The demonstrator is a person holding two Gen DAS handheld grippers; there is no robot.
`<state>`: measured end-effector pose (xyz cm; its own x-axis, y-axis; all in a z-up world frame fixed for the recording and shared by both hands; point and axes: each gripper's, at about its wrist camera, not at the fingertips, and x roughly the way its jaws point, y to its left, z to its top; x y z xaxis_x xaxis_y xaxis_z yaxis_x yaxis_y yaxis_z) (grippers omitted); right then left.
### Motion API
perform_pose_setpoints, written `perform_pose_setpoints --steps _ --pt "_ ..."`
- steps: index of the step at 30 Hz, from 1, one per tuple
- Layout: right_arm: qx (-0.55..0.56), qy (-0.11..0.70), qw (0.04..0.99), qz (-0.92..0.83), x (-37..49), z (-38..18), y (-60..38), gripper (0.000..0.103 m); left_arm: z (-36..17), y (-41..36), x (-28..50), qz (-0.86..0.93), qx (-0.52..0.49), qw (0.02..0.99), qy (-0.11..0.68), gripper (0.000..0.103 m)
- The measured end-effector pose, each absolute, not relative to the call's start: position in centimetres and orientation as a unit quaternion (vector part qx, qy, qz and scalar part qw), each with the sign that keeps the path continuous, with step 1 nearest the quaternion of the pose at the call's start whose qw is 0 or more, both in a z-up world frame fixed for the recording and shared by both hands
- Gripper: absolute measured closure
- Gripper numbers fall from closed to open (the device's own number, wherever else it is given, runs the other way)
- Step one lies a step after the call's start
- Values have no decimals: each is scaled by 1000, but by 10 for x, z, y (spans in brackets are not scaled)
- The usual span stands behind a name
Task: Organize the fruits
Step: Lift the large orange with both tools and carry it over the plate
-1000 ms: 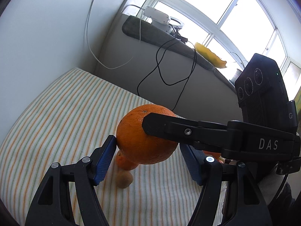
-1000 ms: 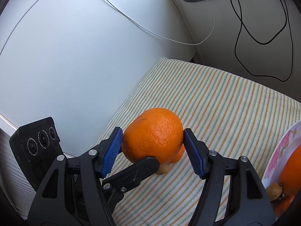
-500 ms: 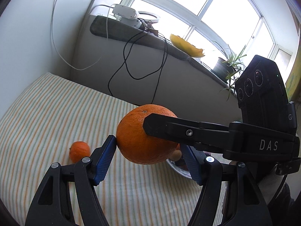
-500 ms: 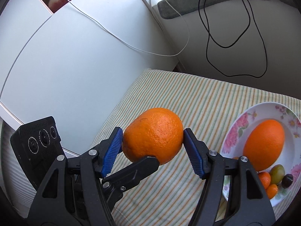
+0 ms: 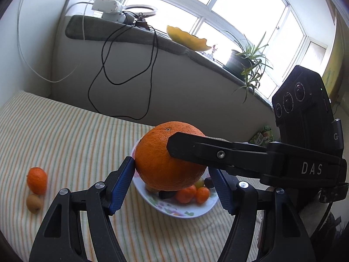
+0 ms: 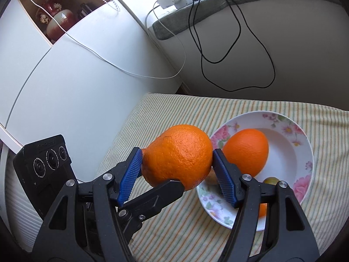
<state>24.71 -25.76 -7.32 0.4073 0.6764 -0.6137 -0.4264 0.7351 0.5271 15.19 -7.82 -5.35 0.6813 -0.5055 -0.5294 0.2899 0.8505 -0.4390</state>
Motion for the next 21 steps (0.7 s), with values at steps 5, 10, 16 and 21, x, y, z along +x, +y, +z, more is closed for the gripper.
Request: perform_pose_setpoints --steps 5,10,16,21 --pt "157 426 830 323 250 -75 -282 34 -51 -101 162 -233 -151 900 336 34" --pt "167 424 833 313 253 -78 -306 34 -52 -123 170 -245 -139 897 340 34" --pt "181 424 835 299 260 -85 -331 34 -55 -146 177 -258 -126 892 349 34" --pt "195 424 835 292 267 -93 -352 34 -57 -165 185 -264 -112 890 356 34"
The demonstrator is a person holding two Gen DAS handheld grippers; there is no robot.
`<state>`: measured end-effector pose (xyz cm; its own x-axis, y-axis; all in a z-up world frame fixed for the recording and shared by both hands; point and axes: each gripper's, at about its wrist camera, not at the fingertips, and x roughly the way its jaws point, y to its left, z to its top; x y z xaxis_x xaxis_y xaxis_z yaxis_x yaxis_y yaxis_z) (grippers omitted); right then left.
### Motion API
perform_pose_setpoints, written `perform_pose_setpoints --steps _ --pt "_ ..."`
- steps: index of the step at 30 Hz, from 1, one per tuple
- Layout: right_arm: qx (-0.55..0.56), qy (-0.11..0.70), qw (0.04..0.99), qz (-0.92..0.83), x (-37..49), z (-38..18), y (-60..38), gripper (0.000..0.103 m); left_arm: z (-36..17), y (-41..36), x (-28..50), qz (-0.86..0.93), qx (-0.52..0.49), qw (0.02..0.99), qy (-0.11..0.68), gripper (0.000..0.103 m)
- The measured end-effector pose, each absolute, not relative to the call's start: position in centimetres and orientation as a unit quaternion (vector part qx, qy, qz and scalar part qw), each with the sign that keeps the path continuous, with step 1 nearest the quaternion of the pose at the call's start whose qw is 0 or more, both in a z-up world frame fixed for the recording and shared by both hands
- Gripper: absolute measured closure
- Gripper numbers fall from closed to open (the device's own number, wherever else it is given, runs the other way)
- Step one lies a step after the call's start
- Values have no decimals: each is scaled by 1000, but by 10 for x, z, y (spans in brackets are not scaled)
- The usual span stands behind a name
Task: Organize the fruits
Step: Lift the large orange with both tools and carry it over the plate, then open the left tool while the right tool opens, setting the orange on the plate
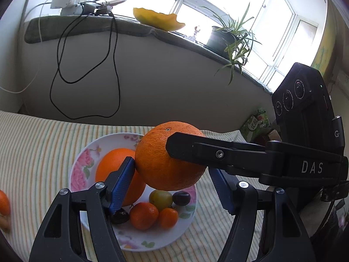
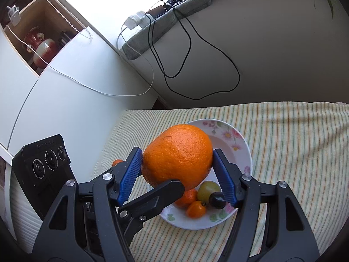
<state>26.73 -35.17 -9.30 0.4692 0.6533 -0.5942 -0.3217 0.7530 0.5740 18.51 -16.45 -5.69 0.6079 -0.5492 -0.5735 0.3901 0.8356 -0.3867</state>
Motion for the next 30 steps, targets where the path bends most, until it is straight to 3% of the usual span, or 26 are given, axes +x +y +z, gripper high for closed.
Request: perform_pose_setpoints --steps 30 --pt "227 439 823 281 301 -123 -389 34 -69 -206 206 -259 -60 895 358 34"
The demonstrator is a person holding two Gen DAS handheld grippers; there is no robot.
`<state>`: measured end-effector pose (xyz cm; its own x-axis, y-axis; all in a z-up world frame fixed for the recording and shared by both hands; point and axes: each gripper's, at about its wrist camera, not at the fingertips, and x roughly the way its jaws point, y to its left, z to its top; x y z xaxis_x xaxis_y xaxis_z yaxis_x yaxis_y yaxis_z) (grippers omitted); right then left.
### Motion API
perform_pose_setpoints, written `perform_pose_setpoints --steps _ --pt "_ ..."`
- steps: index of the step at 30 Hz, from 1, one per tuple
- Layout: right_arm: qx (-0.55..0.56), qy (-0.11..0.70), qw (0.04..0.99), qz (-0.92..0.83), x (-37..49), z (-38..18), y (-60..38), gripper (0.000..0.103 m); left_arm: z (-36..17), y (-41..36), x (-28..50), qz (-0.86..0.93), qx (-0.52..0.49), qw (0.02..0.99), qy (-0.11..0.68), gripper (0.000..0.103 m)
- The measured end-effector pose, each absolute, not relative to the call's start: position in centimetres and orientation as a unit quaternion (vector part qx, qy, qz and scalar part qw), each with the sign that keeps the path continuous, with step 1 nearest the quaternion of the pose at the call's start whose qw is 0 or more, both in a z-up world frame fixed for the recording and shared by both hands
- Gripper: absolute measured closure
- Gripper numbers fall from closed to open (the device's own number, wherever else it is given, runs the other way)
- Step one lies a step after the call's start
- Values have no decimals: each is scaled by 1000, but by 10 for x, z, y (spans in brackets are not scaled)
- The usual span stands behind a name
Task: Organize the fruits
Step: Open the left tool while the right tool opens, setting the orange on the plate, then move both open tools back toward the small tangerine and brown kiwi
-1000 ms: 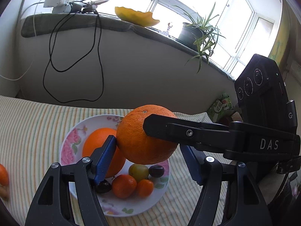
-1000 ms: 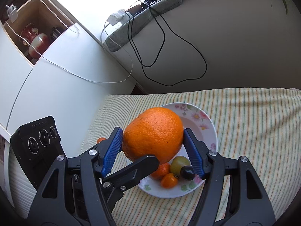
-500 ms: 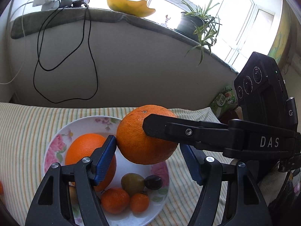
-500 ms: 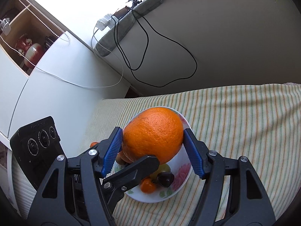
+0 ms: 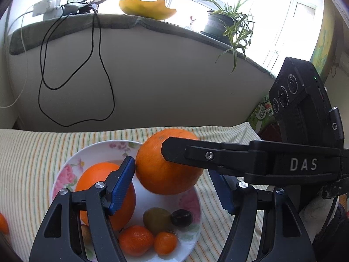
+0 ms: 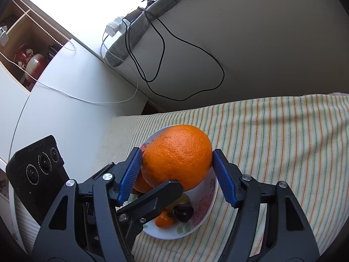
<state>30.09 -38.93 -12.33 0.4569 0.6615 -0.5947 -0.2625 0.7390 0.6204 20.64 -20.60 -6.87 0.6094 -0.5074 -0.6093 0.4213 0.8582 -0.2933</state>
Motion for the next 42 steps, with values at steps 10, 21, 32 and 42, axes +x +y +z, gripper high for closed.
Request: perform_pose_setpoints --steps 10,21,32,42 --pt "213 414 841 275 293 -101 -393 30 -57 -213 195 -262 -44 899 349 34" --pt "202 404 855 255 278 -95 -402 27 -49 -209 178 -263 -43 902 341 33" --pt "167 374 880 238 254 -78 -398 27 -41 -191 155 -258 -46 909 325 33" --pt "125 350 897 237 232 -63 -372 27 -36 -165 138 -244 -53 916 315 33"
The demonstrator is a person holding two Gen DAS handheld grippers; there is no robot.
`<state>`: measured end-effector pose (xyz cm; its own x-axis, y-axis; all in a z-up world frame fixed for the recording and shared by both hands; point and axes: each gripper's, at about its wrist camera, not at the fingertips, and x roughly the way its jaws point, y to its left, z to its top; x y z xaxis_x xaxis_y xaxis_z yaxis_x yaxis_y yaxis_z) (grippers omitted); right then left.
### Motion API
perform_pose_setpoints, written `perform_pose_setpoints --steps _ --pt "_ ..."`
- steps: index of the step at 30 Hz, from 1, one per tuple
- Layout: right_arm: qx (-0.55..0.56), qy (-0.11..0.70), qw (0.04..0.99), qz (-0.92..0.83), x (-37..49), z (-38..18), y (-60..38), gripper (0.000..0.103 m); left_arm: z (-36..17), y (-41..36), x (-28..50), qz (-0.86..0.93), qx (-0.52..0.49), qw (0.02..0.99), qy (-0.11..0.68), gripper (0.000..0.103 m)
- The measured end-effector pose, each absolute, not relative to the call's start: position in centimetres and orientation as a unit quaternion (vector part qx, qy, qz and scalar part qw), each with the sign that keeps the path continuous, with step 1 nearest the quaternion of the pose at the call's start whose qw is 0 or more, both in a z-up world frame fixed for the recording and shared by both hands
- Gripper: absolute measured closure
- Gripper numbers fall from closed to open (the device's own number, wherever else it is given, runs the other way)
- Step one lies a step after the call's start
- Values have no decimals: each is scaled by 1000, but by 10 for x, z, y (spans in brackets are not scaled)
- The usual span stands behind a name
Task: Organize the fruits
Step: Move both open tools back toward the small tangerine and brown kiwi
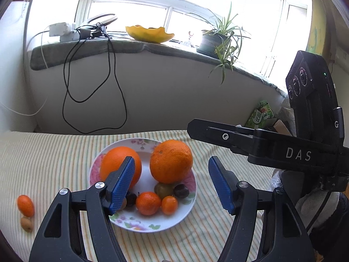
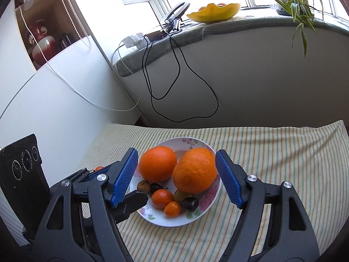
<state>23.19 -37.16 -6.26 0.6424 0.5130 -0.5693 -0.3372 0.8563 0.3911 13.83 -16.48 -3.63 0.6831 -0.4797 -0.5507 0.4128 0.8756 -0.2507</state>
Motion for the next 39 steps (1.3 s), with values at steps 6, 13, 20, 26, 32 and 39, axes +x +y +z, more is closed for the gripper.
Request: perform_pose_setpoints --steps 6,13,20,26,32,39 --pt "105 349 898 246 223 -58 -352 27 -36 -148 129 -231 -58 920 311 33" --pt "83 350 894 267 212 -53 -326 27 -39 -126 116 -211 -65 926 305 33" --pt "67 362 882 295 212 -54 -292 27 -48 -94 107 -185 -74 931 307 33" --pt "61 375 868 321 215 -59 -263 27 -57 -67 102 -163 -85 933 310 33" --pt "53 385 856 340 218 -63 -234 27 -67 -43 101 -142 -97 933 316 33" --pt "49 404 838 362 224 -72 -203 27 -81 -16 98 -121 -109 932 324 34"
